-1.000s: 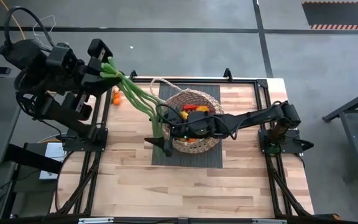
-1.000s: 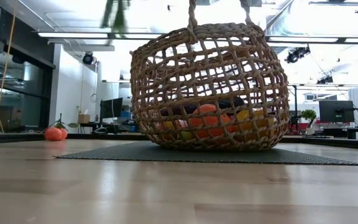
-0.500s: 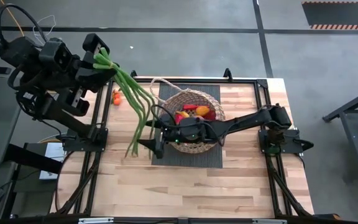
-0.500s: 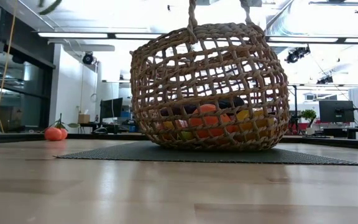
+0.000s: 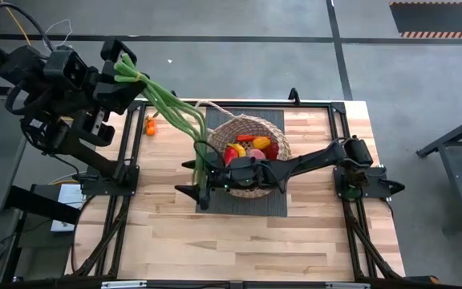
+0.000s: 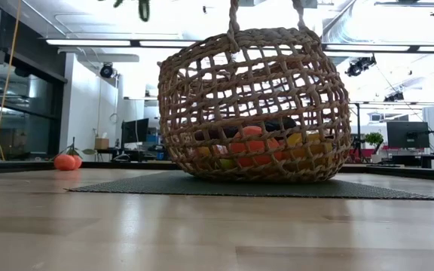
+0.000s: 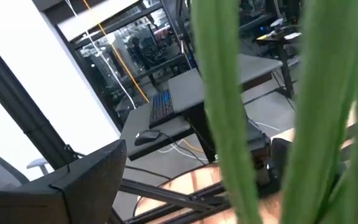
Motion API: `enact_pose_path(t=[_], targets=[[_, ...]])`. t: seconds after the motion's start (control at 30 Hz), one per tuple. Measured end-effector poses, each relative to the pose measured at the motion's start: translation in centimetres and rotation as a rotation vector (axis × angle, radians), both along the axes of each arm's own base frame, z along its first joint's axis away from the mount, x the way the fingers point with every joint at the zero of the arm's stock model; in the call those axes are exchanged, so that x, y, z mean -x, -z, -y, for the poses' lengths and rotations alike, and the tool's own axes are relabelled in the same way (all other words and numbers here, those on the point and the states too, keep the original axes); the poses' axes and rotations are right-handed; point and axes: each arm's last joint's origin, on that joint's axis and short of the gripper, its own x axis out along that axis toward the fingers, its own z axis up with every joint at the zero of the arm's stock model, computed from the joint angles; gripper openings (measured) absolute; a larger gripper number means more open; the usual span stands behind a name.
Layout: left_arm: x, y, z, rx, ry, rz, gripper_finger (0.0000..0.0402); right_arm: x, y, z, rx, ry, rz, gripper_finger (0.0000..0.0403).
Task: Build produce basket
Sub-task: Put the string beans into the woven basket
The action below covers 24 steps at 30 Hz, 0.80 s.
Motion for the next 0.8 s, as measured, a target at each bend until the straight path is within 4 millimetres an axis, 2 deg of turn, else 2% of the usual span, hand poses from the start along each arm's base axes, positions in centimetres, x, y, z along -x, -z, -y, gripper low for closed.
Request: enact_pose_path(t=[0.2,0.57,0.67,0.8], targets=[[-0.01,0.01,0.02,-0.001,0.007,-0.001,0.0014,0.01,-0.04,0.08,0.002,0.017,0.003,0.0369],[-0.03,0.06,0.02,-0.001,0.008,-0.007,0.0014,0.01,-0.07,0.10,-0.002,0.023,0.006,0.0221],[-0.03,0.06,0.03,-0.001,0.008,-0.007,0.0015,0.01,-0.13,0.06,-0.039,0.008,0.013,0.0197],[-0.03,0.06,0.03,-0.001,0.008,-0.006,0.0015,0.01,-0.26,-0.11,-0.015,-0.054,0.026,0.0184]])
